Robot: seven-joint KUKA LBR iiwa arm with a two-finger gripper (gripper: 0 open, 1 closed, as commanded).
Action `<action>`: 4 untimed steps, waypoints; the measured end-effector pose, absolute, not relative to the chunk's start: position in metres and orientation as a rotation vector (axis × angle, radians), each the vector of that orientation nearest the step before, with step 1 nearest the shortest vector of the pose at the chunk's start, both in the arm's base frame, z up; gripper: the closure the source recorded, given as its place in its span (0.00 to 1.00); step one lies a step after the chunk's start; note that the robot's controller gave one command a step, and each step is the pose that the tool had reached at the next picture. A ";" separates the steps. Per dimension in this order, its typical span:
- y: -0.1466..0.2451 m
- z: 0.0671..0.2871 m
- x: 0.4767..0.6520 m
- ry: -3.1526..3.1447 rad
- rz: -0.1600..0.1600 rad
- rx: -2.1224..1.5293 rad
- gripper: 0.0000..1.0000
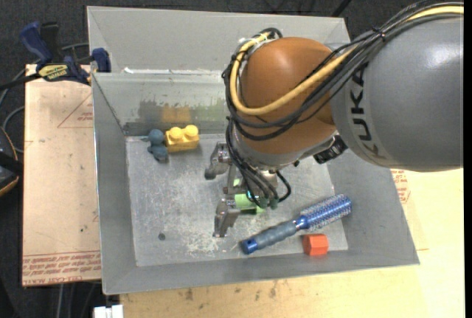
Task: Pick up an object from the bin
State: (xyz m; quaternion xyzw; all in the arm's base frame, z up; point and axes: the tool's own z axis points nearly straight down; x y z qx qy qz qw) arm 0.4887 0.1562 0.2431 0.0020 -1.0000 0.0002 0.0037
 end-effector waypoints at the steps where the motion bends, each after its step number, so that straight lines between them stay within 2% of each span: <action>1: 0.129 0.085 0.486 -3.146 -0.006 0.301 0.00; 2: 0.052 0.101 0.545 -3.107 0.004 0.514 0.00; 3: -0.008 0.100 0.590 -3.096 0.006 0.571 0.00; 4: -0.069 0.075 0.624 -2.923 -0.001 1.179 0.00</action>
Offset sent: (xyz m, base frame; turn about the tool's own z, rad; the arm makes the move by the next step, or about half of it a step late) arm -0.0088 -0.0307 -0.1731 -0.1918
